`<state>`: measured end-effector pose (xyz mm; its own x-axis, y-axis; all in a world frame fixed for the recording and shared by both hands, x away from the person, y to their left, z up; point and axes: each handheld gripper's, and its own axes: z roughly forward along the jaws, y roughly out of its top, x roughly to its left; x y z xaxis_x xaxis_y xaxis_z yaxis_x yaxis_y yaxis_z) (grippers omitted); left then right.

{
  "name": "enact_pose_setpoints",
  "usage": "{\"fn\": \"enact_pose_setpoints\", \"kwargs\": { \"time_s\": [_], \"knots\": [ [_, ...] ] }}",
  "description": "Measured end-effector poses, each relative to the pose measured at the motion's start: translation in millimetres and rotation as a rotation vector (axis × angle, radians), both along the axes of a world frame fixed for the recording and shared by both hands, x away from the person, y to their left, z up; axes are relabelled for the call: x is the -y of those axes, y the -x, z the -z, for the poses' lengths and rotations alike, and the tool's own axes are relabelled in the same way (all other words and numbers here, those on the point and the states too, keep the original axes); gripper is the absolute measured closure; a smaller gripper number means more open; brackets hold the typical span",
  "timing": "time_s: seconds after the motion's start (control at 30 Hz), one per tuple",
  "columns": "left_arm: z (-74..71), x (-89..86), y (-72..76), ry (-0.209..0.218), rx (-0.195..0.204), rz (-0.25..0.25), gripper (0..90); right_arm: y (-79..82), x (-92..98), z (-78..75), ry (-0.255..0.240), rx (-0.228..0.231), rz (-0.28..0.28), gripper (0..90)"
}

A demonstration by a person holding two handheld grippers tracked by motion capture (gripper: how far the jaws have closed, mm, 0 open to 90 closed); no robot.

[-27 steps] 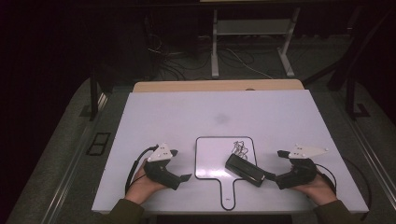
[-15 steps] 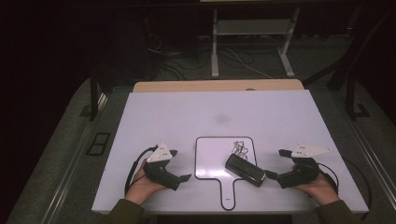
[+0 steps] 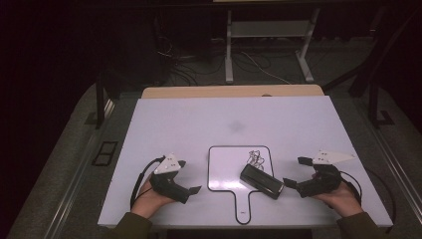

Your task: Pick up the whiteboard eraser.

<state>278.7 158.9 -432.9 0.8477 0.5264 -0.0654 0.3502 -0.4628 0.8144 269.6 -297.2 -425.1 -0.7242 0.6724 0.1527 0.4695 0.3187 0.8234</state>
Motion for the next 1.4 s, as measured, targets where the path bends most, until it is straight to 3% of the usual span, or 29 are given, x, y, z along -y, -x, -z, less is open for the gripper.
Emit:
{"fn": "enact_pose_setpoints", "kwargs": {
  "time_s": [0.77, 1.4],
  "knots": [
    [-0.1, 4.1, -0.1, 0.034, -0.004, 0.008, 0.0, -11.7, -10.6, -12.6, 0.057, -0.028, -0.022, 0.0],
    [-0.6, 5.3, 1.2, 0.035, 0.005, 0.012, 0.0, -22.5, -26.2, -19.2, 0.053, -0.019, -0.038, 0.0]
  ]
}}
